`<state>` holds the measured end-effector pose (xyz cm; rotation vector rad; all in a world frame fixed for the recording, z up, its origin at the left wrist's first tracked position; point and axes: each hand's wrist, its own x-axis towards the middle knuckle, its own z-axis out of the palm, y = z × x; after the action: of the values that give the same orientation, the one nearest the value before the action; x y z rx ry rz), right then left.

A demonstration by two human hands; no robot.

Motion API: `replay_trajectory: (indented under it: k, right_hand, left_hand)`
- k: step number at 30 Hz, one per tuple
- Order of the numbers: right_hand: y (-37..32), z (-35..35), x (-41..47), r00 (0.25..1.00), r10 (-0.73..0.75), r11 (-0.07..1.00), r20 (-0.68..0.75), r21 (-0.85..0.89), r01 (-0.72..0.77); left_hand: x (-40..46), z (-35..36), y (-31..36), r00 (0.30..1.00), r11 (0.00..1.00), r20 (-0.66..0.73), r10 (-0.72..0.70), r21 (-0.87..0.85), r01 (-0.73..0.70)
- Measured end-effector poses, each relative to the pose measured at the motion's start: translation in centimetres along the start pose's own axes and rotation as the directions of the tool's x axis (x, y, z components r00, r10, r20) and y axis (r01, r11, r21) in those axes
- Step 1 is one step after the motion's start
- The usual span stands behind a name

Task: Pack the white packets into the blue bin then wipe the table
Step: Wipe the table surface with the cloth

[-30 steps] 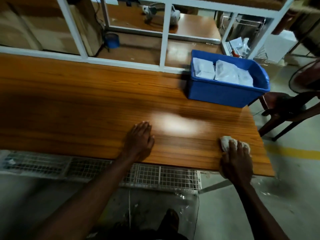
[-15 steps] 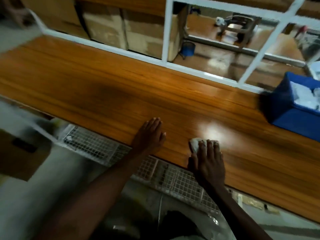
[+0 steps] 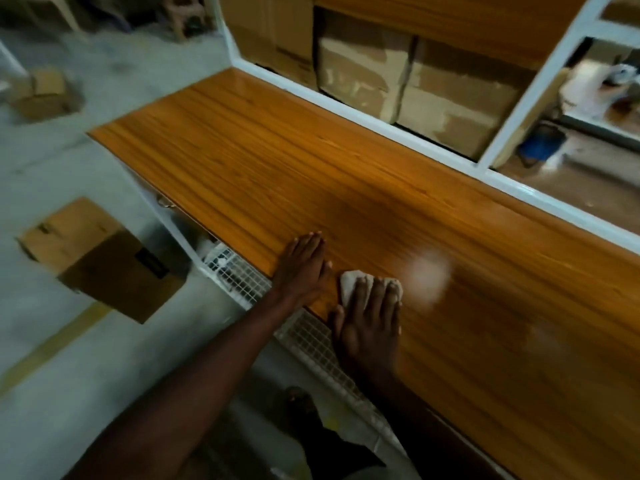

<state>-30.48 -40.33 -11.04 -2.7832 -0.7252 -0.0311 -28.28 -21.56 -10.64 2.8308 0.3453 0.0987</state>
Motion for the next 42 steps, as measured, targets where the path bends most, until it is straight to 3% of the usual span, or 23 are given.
replay_trajectory:
  k: [9,19,33,38,42]
  right_hand:
    - [-16.9,5.7,11.8,0.992,-0.074,0.995,0.104,0.080,0.066]
    - [-33.3,11.0,22.1,0.980,-0.167,0.986,0.108,0.044,0.163]
    - [-53.5,16.6,35.3,0.955,-0.284,0.958,0.085,-0.012,0.286]
    - [-59.7,19.1,40.4,0.896,-0.430,0.902,0.107,0.006,0.432]
    - [-64.3,20.9,44.3,0.729,-0.669,0.739,0.146,0.019,0.674]
  left_hand:
    - [3.0,-6.2,-17.7,0.969,0.972,-0.085,-0.234,-0.049,0.230]
    - [7.0,-11.5,-36.5,0.950,0.963,-0.157,-0.270,-0.065,0.263]
    - [12.3,-17.8,-59.3,0.935,0.940,-0.104,-0.338,-0.091,0.330]
    - [12.9,-18.8,-65.4,0.906,0.912,-0.136,-0.401,-0.152,0.381]
    - [11.0,-19.8,-70.5,0.859,0.876,-0.179,-0.479,-0.152,0.457]
